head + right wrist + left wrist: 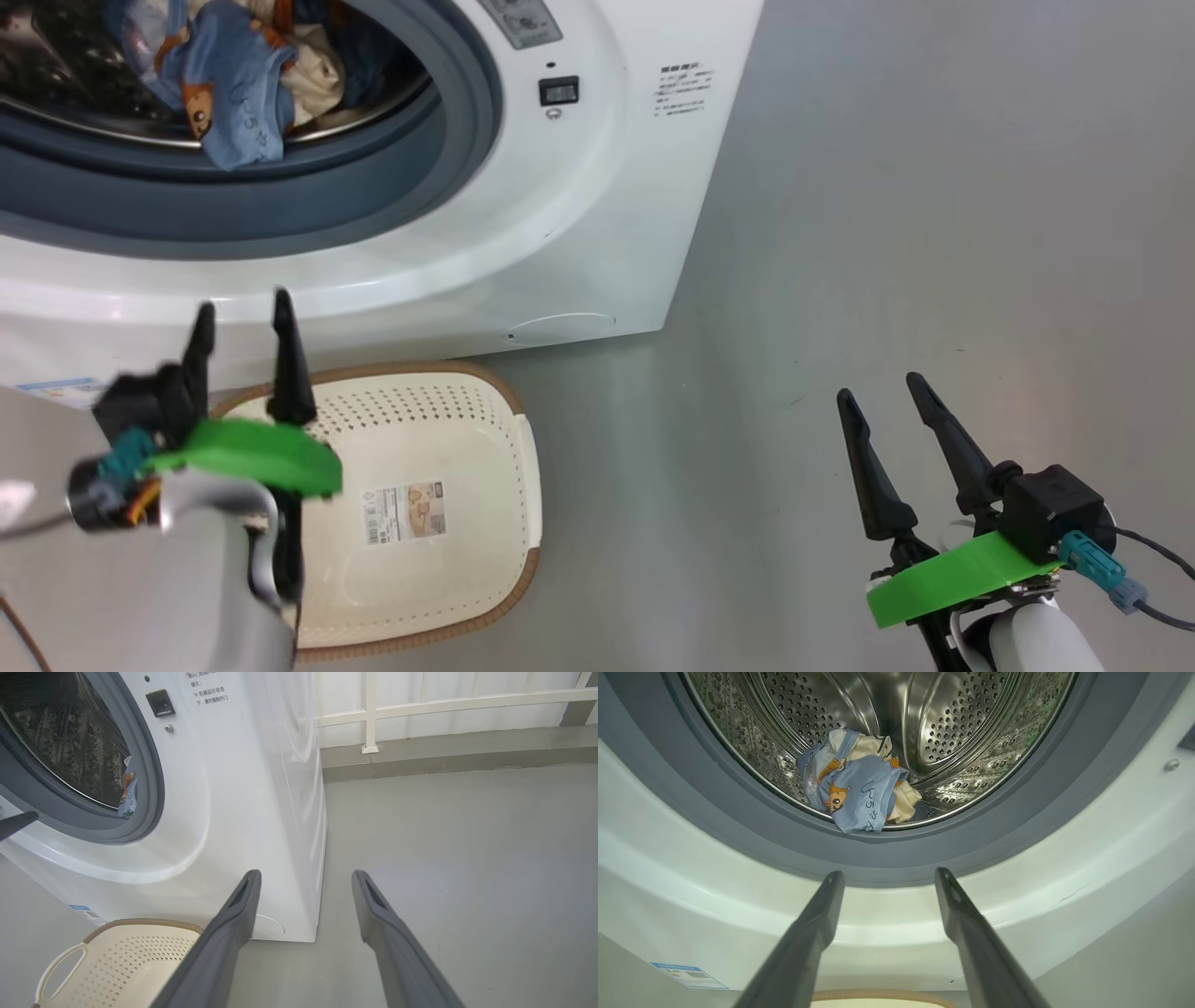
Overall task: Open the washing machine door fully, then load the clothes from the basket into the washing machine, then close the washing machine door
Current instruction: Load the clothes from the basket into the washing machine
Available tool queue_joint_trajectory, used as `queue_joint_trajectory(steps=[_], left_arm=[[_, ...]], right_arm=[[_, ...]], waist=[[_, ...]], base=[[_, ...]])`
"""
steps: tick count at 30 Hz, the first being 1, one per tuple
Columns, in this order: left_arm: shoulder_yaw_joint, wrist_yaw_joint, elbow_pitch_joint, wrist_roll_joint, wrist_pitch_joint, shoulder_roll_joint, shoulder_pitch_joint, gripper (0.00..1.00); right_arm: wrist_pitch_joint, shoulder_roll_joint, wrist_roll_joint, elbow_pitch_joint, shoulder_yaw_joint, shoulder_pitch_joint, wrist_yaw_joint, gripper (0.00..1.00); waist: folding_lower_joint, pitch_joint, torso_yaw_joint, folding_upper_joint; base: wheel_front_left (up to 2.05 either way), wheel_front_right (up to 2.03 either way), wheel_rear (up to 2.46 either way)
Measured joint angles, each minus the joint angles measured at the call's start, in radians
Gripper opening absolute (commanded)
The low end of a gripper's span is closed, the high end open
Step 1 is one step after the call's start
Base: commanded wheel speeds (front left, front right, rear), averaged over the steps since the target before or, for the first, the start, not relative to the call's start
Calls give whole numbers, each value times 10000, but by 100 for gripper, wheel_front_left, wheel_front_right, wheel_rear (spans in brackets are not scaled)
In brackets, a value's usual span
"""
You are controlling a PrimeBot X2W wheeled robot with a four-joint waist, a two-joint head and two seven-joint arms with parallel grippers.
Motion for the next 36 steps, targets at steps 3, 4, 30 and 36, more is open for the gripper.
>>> queue_joint_trajectory(steps=[3,4,30,36], left_arm=[[-138,15,-1166,-58,297,-4,846,100],[-146,31,-1557,-58,395,-2,1104,100],[-224,642,-5942,-686,1845,263,3548,100],[-144,642,-5611,-675,1918,621,2887,100]], right_arm=[[2,0,-6,-10,-44,-1,0,100],[2,0,-21,-17,-59,-2,0,100],[0,-12,-247,-213,-259,-427,0,100],[0,-15,-219,-219,-174,-489,0,100]], waist=[[0,34,78,0],[0,43,106,0],[0,686,464,0],[0,974,273,0]], base=[[0,0,0],[0,0,0],[0,0,0],[0,0,0]])
